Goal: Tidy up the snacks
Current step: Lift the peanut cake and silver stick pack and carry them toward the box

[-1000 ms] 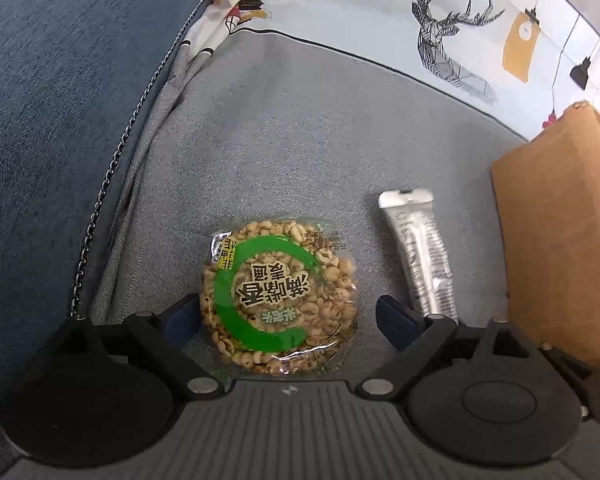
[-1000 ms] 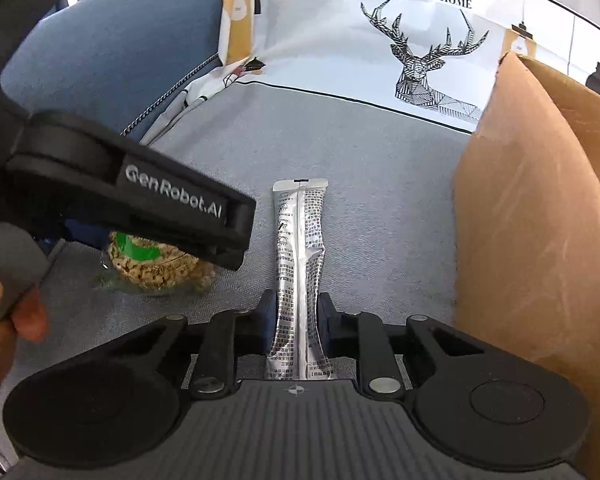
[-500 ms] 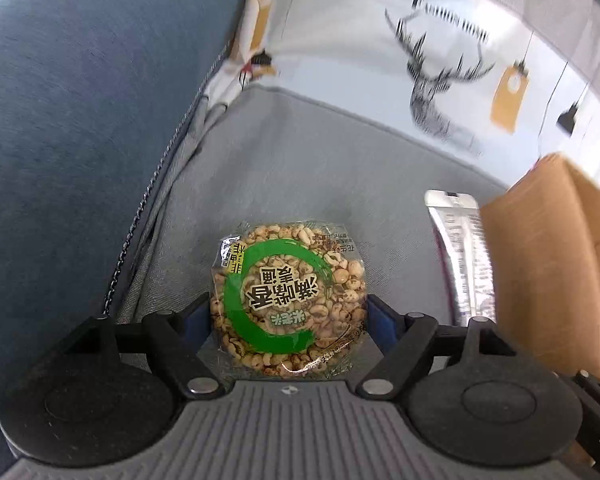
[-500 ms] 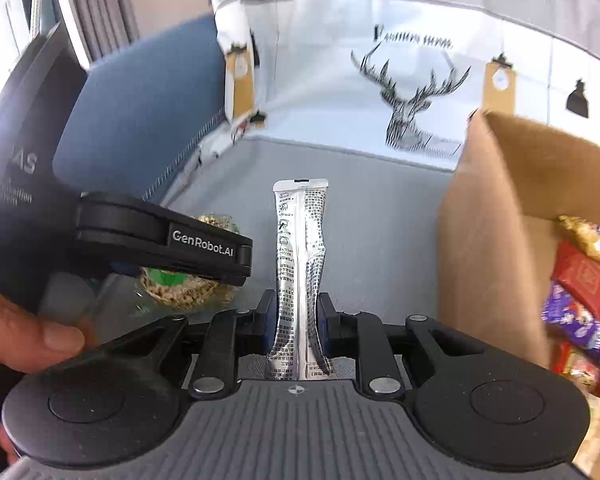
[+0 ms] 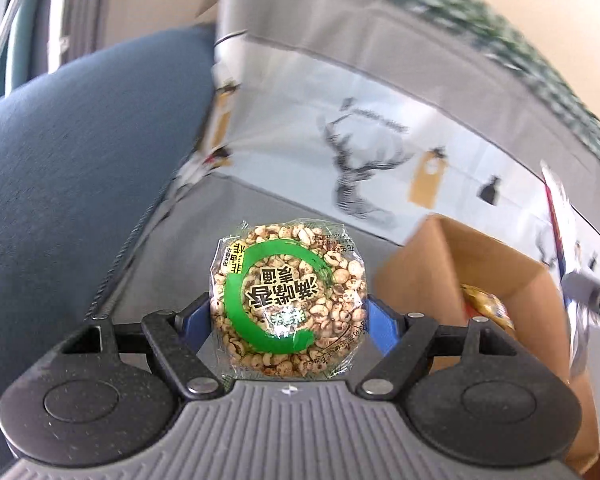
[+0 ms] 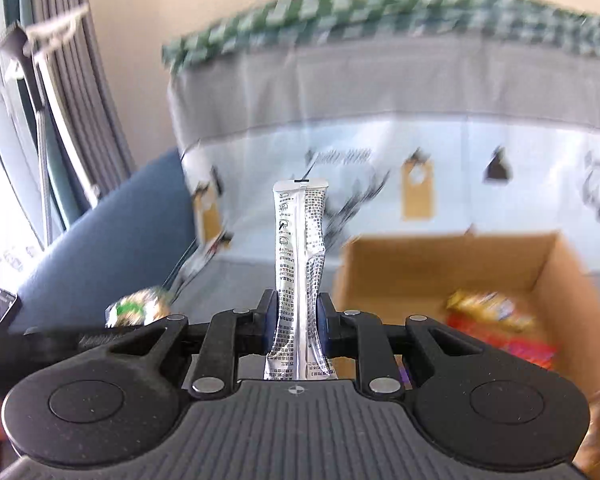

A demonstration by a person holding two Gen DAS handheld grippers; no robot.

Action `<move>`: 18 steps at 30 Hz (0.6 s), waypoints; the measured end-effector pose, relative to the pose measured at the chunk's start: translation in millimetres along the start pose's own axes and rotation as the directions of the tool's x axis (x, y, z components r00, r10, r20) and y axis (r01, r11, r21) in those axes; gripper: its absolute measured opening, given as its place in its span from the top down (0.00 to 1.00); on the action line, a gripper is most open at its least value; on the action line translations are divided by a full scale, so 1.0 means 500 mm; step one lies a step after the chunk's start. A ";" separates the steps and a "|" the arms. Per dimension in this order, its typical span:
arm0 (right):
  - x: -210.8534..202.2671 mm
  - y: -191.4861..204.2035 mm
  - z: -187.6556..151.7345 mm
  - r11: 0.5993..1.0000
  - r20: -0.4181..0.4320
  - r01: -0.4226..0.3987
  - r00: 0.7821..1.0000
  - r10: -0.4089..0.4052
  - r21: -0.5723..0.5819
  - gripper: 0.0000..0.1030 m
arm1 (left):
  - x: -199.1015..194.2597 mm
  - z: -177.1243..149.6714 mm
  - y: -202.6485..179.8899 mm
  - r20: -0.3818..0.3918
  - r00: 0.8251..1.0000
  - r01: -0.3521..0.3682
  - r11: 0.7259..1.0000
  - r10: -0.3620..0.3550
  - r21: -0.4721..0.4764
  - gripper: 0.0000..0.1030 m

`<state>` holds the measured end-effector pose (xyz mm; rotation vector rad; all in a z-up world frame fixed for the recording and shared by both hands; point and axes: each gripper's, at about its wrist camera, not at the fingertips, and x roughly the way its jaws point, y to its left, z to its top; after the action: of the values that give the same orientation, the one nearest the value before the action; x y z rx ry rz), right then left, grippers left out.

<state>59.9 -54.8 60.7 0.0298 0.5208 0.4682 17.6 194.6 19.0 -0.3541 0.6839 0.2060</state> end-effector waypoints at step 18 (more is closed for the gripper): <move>-0.162 -0.310 -0.104 0.978 0.127 0.205 0.970 -0.208 0.037 0.79 | -0.031 -0.063 -0.223 0.167 0.958 0.197 0.959 -0.233 0.204 0.20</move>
<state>38.6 -233.6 31.5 0.0279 0.3957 0.2544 20.9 78.7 34.2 -0.2240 0.4674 -0.0335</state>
